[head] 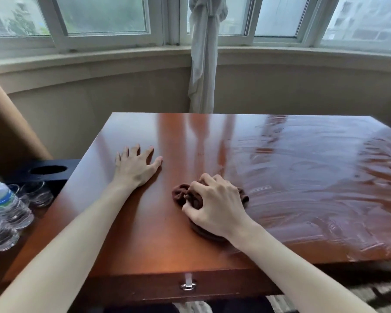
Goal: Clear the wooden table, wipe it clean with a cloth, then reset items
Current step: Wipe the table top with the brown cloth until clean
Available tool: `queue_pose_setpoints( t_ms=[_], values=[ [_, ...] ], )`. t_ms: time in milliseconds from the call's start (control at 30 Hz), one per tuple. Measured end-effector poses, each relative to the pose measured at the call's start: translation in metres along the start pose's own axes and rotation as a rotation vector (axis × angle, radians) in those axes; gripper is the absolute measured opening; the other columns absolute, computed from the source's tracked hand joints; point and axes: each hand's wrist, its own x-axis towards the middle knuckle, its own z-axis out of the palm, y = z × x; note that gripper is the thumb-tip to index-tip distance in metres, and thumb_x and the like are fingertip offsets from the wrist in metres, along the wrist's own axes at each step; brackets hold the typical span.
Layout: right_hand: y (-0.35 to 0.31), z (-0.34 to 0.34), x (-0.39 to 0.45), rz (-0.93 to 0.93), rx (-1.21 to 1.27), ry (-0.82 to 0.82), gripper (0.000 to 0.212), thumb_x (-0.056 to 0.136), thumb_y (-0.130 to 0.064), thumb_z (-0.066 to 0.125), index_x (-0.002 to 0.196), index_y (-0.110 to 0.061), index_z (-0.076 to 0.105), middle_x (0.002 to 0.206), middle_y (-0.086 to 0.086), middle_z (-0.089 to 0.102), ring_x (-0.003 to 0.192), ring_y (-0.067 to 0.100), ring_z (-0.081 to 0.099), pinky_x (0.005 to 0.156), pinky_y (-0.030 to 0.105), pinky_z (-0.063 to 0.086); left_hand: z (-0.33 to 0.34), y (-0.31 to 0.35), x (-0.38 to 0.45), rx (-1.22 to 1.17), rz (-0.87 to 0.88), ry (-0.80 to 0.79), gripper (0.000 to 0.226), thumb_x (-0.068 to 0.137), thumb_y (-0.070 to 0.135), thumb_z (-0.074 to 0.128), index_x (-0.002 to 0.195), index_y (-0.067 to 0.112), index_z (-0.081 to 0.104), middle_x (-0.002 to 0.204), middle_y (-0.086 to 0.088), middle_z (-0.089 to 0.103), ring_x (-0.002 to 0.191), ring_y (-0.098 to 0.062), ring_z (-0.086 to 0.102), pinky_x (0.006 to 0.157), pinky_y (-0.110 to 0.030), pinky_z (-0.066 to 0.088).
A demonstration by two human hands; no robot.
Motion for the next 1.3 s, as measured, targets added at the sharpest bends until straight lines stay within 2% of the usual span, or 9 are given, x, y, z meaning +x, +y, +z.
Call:
queue_pose_setpoints(
  t_ms=[200,300,433,600,767,933,1100,1200,1300],
  values=[
    [0.047,0.049,0.125,0.088,-0.049,-0.052,0.037,0.082,-0.056,0.055,0.092,-0.024,0.070,0.091,0.003,0.061,0.087,0.033,0.061,0.075,0.038,0.050,0.003,0.000,0.001,-0.026,0.011,0.049,0.066,0.093,0.073,0.030,0.151,0.041,0.038,0.160,-0.005,0.031,0.149,-0.033,0.019,0.121,-0.052,0.010],
    [0.081,0.087,0.214,0.156,-0.052,-0.041,0.036,0.083,-0.055,0.054,0.090,-0.023,0.069,0.092,0.005,0.062,0.090,0.036,0.062,0.077,0.038,0.048,0.005,-0.001,0.002,-0.002,0.011,0.073,0.075,0.086,0.080,0.021,0.149,0.044,0.037,0.158,-0.002,0.033,0.150,-0.031,0.020,0.122,-0.049,0.012],
    [0.117,0.131,0.325,0.266,-0.057,0.010,0.038,0.082,-0.054,0.054,0.091,-0.022,0.072,0.099,0.008,0.067,0.098,0.038,0.063,0.076,0.038,0.041,0.008,-0.005,0.007,-0.005,-0.007,0.056,0.081,0.081,0.085,0.013,0.153,0.051,0.025,0.164,0.004,0.022,0.154,-0.025,0.010,0.125,-0.048,0.008],
    [0.129,0.153,0.385,0.384,-0.022,-0.008,0.037,0.077,-0.048,0.054,0.093,-0.021,0.074,0.105,0.006,0.070,0.105,0.038,0.063,0.088,0.040,0.047,0.009,-0.006,0.007,0.005,-0.010,0.048,0.082,0.079,0.086,0.009,0.154,0.054,0.020,0.166,0.006,0.016,0.155,-0.023,0.004,0.125,-0.047,0.007],
    [0.107,0.123,0.318,0.262,-0.046,-0.054,0.035,0.086,-0.049,0.055,0.097,-0.019,0.070,0.102,0.008,0.062,0.104,0.038,0.058,0.084,0.042,0.043,0.005,-0.001,0.006,-0.019,-0.026,0.036,0.082,0.079,0.084,0.011,0.153,0.052,0.025,0.165,0.004,0.020,0.154,-0.026,0.009,0.125,-0.047,0.006],
    [0.053,0.064,0.164,0.089,0.003,-0.058,0.034,0.083,-0.053,0.058,0.091,-0.021,0.069,0.093,0.003,0.060,0.089,0.033,0.058,0.075,0.038,0.046,-0.001,0.001,0.000,0.011,0.000,0.032,0.082,0.080,0.081,0.014,0.152,0.047,0.032,0.161,-0.004,0.029,0.150,-0.033,0.017,0.123,-0.049,0.012],
    [0.008,0.011,0.025,-0.018,0.015,-0.037,0.036,0.080,-0.058,0.054,0.094,-0.030,0.071,0.094,-0.007,0.060,0.086,0.022,0.056,0.077,0.034,0.049,-0.002,0.002,-0.003,0.001,0.005,-0.010,0.074,0.088,0.076,0.023,0.153,0.043,0.033,0.162,-0.008,0.028,0.149,-0.035,0.019,0.122,-0.051,0.010],
    [0.005,0.004,0.019,-0.012,0.037,-0.040,0.038,0.078,-0.061,0.055,0.096,-0.034,0.074,0.096,-0.011,0.064,0.088,0.018,0.060,0.077,0.031,0.051,-0.002,0.001,-0.001,-0.010,0.003,-0.008,0.080,0.081,0.077,0.017,0.153,0.044,0.033,0.162,-0.008,0.027,0.149,-0.036,0.019,0.122,-0.052,0.011],
    [0.022,0.023,0.068,0.028,0.010,-0.056,0.040,0.078,-0.061,0.056,0.096,-0.031,0.075,0.094,-0.008,0.066,0.088,0.023,0.063,0.075,0.033,0.052,0.000,0.000,0.000,-0.009,0.024,0.010,0.074,0.088,0.075,0.023,0.154,0.043,0.032,0.163,-0.008,0.025,0.150,-0.036,0.016,0.123,-0.051,0.009]
  ],
)
